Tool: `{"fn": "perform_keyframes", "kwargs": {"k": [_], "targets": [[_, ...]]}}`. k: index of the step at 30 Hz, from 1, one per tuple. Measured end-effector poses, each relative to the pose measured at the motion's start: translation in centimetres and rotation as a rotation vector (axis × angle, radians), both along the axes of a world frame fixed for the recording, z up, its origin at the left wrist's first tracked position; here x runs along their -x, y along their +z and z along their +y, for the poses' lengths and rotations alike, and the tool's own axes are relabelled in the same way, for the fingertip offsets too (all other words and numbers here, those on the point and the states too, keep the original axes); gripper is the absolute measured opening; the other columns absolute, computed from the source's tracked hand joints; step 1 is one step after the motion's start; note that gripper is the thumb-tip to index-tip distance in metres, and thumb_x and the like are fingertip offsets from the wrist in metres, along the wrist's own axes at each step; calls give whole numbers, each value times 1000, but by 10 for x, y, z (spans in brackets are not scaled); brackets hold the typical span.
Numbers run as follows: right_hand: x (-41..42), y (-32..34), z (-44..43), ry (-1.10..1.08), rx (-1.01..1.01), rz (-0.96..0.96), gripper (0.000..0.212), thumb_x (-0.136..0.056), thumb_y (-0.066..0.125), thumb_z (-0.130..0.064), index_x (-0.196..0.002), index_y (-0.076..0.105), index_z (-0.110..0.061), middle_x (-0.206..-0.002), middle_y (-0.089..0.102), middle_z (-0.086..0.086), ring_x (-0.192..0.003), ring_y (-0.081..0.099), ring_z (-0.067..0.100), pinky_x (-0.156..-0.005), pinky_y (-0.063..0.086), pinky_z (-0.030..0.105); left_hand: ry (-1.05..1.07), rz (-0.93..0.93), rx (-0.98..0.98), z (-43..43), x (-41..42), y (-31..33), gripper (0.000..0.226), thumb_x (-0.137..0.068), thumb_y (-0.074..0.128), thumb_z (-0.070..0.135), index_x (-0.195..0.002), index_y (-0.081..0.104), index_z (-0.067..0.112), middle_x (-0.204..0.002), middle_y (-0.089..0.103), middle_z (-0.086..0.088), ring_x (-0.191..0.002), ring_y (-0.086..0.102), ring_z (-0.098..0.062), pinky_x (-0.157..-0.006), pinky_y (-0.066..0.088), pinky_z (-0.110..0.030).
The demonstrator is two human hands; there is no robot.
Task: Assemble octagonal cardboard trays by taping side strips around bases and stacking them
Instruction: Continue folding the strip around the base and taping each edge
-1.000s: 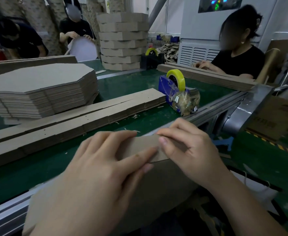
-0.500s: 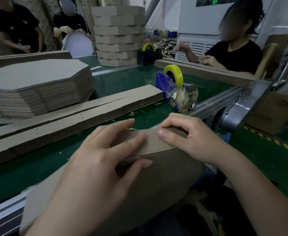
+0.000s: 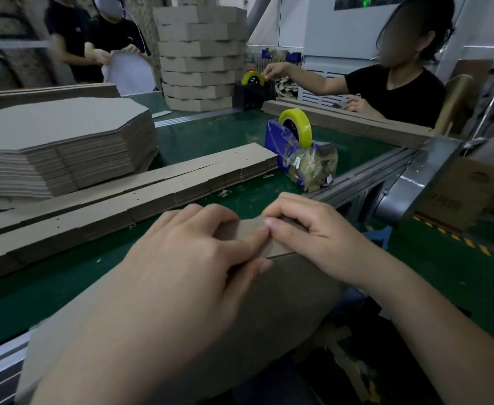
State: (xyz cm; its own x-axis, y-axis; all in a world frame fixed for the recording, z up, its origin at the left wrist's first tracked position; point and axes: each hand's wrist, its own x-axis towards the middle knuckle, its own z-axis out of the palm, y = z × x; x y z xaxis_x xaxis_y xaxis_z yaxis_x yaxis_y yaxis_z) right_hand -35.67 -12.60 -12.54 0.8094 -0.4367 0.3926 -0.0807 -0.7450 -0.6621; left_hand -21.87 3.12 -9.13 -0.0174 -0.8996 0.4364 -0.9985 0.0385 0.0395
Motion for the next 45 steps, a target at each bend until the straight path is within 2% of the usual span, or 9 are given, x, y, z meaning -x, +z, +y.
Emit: {"fn": "perform_keyframes", "kwargs": {"k": [3, 6, 11, 23, 33, 36, 39, 42, 45], "targets": [[3, 2, -8, 0, -131, -2, 22, -96, 53, -20, -96, 71, -8, -85, 57, -7, -84, 55, 4, -79, 39, 17, 25, 9, -14, -5, 3, 2, 39, -87, 40, 49, -106, 73, 39, -96, 66, 2, -81, 63, -25, -65, 48, -34], [4, 0, -14, 7, -315, -43, 19, -96, 53, -9, -95, 72, -10, -86, 57, -4, -86, 56, 7, -82, 39, 22, 38, 22, -13, -5, 1, 0, 38, -87, 41, 50, -106, 72, 41, -98, 66, 4, -84, 63, -23, -66, 47, -33], [-2, -9, -13, 37, -529, -113, 21, -85, 52, -25, -88, 71, -16, -78, 67, -7, -76, 62, 8, -69, 45, 19, 65, 41, -2, -4, -3, -2, 39, -87, 40, 52, -107, 72, 41, -100, 66, 6, -85, 62, -21, -66, 44, -32], [-14, 3, -21, 134, -324, -5, 17, -91, 50, -19, -95, 65, -14, -84, 64, -6, -76, 57, 0, -71, 42, 14, 146, 213, 100, -2, -2, -6, 30, -81, 52, 52, -101, 72, 44, -99, 66, 15, -93, 61, -17, -67, 41, -31], [-8, -9, -21, 87, -417, -123, 21, -90, 49, -22, -94, 68, -16, -88, 66, -6, -84, 60, 4, -77, 44, 18, 59, 59, 47, -6, -8, -10, 37, -89, 43, 50, -110, 71, 39, -102, 66, 2, -88, 61, -26, -67, 45, -34], [-8, 0, -45, -76, -324, -162, 23, -95, 45, -27, -94, 68, -21, -85, 65, -3, -77, 59, 8, -72, 48, 23, 59, 60, 52, -5, -8, -11, 38, -89, 41, 51, -111, 70, 39, -102, 66, 2, -88, 61, -26, -67, 44, -33], [-10, 13, -104, -557, -221, -269, 15, -95, 54, -26, -90, 68, -25, -79, 63, -11, -63, 56, 2, -60, 46, 19, 56, 78, 52, -5, -8, -10, 38, -89, 42, 51, -112, 70, 39, -104, 66, 3, -90, 60, -27, -69, 46, -35], [-10, 19, -168, -868, -224, -68, 18, -95, 52, -31, -104, 65, -22, -84, 59, -7, -67, 53, 9, -58, 41, 25, 50, 79, 59, -5, -8, -11, 37, -89, 43, 50, -112, 70, 39, -104, 66, 2, -89, 60, -27, -68, 46, -35], [-11, 15, -201, -864, -439, 101, 22, -93, 51, -39, -105, 57, -22, -79, 49, 0, -60, 45, 16, -53, 38, 28, 38, 80, 68, -6, -9, -12, 38, -89, 42, 50, -111, 70, 38, -104, 66, 3, -89, 60, -27, -68, 48, -37]]}}
